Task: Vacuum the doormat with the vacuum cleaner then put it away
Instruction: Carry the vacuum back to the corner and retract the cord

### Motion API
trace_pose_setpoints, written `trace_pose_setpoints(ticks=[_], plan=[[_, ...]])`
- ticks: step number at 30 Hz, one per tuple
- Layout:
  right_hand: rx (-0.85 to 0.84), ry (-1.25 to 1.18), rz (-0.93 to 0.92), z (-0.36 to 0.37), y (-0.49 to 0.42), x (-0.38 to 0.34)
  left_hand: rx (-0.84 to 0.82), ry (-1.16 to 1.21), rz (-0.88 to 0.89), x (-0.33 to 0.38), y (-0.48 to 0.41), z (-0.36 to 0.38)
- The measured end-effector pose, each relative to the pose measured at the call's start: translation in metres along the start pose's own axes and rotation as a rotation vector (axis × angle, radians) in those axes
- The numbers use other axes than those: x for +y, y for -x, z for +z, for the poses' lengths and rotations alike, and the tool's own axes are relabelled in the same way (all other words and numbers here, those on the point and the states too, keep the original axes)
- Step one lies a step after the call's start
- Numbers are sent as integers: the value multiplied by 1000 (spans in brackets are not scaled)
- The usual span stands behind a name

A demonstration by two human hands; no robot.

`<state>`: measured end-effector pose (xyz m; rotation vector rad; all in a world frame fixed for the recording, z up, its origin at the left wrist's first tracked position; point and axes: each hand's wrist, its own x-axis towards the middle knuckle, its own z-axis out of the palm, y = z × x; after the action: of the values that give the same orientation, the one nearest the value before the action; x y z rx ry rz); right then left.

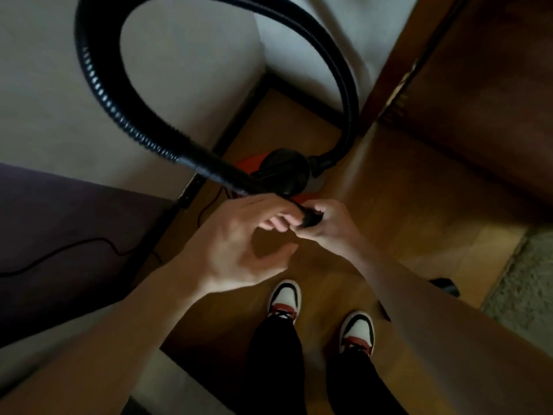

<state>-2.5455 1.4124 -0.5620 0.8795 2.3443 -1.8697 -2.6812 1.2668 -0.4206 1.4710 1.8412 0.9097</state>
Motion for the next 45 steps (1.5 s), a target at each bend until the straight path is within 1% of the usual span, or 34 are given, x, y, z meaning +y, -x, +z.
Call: trace_pose_setpoints(ticks=[2, 5, 7, 8, 12, 15, 20, 25, 30, 33, 35, 38, 45], plan=[[25, 4, -22, -8, -8, -1, 107, 77, -110, -14, 24, 10], [54, 18, -71, -19, -27, -6, 168, 113, -351, -51, 51, 40], [69, 19, -115, -23, -43, -11, 163, 101, -514, -81, 59, 61], [84, 18, -138, -25, -50, -16, 149, 59, -568, -96, 59, 70], [134, 31, -237, -16, -80, -28, 96, -90, -677, -160, 51, 101], [190, 18, -293, -6, -99, -33, 119, -140, -698, -208, 39, 117], [285, 85, -390, 15, -122, -20, 185, -245, -713, -286, 19, 132], [372, 157, -509, 26, -140, -11, 201, -370, -647, -325, 1, 158], [380, 179, -538, 22, -153, -13, 304, -490, -616, -341, -2, 173], [373, 152, -539, 20, -153, -13, 284, -603, -615, -340, -3, 168], [374, 139, -533, 19, -151, -12, 242, -629, -610, -336, -2, 166], [371, 141, -517, 20, -148, -14, 185, -596, -642, -329, -3, 166], [387, 135, -499, 20, -145, -16, 166, -404, -660, -319, -6, 159]])
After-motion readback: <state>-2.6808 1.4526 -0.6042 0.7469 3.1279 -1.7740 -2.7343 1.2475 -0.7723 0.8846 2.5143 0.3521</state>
